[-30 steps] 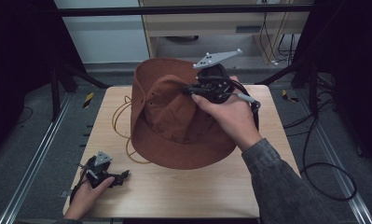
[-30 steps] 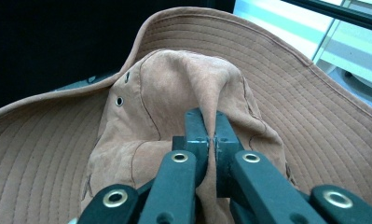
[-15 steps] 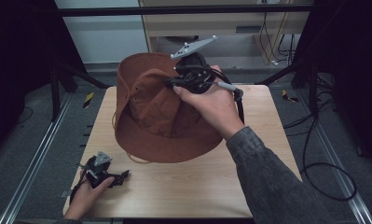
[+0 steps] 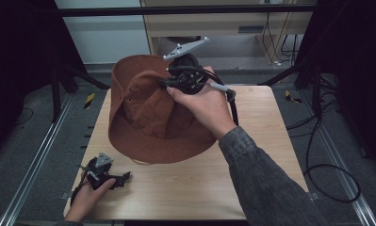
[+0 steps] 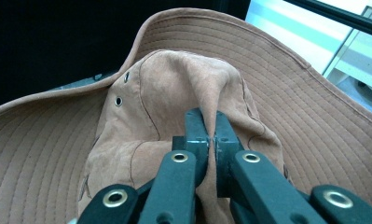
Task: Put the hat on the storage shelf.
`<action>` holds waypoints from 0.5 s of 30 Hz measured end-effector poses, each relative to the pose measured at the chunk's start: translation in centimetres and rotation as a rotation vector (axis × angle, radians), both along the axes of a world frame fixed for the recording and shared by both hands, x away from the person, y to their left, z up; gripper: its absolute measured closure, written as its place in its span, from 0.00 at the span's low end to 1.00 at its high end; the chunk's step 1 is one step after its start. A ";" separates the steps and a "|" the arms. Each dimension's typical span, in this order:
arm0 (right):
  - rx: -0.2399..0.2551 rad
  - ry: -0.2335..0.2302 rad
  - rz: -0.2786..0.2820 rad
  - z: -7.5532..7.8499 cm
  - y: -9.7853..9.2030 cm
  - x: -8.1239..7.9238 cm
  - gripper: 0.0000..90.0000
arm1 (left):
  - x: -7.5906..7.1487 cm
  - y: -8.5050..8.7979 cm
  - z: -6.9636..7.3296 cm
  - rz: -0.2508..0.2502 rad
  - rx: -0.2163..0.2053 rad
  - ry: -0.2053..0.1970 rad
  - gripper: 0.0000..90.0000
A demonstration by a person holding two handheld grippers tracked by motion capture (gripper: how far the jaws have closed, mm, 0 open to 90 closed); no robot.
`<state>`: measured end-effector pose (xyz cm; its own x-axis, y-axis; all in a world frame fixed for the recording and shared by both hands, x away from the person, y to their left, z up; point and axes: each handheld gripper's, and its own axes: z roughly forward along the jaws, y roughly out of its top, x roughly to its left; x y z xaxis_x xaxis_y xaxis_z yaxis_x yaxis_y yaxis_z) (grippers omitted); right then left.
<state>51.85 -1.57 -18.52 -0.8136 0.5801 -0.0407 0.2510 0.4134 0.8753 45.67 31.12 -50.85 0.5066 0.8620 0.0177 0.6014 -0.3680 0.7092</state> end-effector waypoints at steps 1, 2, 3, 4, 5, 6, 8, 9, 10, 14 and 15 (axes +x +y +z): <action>-0.001 0.000 0.001 -0.1 0.1 0.1 0.99 | 0.0 0.0 0.0 0.000 0.000 0.000 0.00; -0.001 -0.001 0.001 -0.1 0.2 0.2 0.99 | 0.0 0.0 0.0 0.000 0.001 0.000 0.00; 0.003 0.001 0.000 -0.2 0.4 0.3 0.99 | 0.0 0.0 0.0 0.000 0.001 -0.001 0.00; 0.004 0.001 -0.001 -0.3 0.5 0.4 0.99 | 0.0 0.0 0.0 0.000 0.001 -0.001 0.00; 0.005 0.001 -0.005 -0.4 0.6 0.6 0.99 | 0.0 0.0 0.0 0.001 0.003 -0.001 0.00; 0.007 0.002 -0.007 -0.4 0.6 0.7 0.99 | 0.0 0.0 0.0 0.002 0.000 0.000 0.00; 0.015 0.011 -0.004 -0.5 0.8 1.1 0.99 | 0.0 0.1 0.0 -0.008 0.006 0.001 0.00; 0.015 0.011 -0.004 -0.5 0.8 1.1 0.99 | 0.0 0.1 0.0 -0.008 0.006 0.001 0.00; 0.015 0.017 -0.001 -0.5 1.0 1.4 0.99 | 0.0 0.2 0.0 -0.017 0.008 0.000 0.00; 0.017 0.018 -0.001 -0.4 1.5 1.7 0.99 | 0.0 0.2 0.0 -0.017 0.008 0.000 0.00; 0.020 0.017 -0.002 -0.3 1.6 1.8 0.99 | 0.0 0.2 0.0 -0.017 0.008 0.000 0.00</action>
<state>53.64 0.07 -18.84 -0.8129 0.5823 -0.0155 0.2665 0.3955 0.8790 45.68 31.31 -50.81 0.5207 0.8534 0.0246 0.5952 -0.3835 0.7061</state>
